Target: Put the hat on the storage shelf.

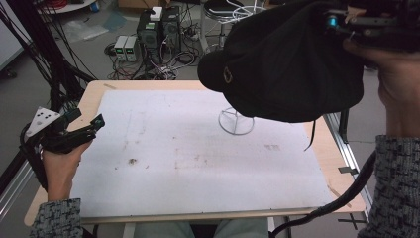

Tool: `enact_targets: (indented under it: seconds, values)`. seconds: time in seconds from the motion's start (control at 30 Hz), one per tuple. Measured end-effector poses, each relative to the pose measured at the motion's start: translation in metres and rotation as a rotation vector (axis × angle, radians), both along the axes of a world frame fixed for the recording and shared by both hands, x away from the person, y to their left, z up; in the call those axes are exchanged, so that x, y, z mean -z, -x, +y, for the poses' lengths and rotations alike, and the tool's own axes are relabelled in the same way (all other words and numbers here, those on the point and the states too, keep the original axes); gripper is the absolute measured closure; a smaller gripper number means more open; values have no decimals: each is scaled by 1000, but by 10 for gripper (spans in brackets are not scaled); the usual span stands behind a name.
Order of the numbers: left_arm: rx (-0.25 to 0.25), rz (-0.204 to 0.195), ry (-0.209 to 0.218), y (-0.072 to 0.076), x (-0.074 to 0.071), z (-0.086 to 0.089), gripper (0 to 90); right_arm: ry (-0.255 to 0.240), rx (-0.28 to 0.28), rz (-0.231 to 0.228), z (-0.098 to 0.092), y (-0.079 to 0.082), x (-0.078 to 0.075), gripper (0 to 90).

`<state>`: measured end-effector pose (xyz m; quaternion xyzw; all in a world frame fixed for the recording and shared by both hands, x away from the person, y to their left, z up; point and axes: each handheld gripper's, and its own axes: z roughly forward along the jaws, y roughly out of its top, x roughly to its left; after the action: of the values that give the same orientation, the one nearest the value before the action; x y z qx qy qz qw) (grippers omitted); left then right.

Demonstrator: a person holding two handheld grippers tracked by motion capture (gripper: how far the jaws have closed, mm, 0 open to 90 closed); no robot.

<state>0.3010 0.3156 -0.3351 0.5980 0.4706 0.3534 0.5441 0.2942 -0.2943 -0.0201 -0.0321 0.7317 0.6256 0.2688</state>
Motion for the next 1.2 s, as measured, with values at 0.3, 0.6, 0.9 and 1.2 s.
enact_targets:
  seconds: [0.3,0.6,0.9,1.2]
  values:
    - [5,2,3,-1,1,1,191,-59,24,-20,2,-16,-21,710]
    - [7,6,4,-2,2,2,191,-107,43,-6,-4,-46,-21,710]
    - [11,20,3,-4,5,0,191,-161,15,-25,-4,-50,-33,710]
    - [16,18,4,-4,5,-1,191,-177,35,-31,-2,-65,-24,709]
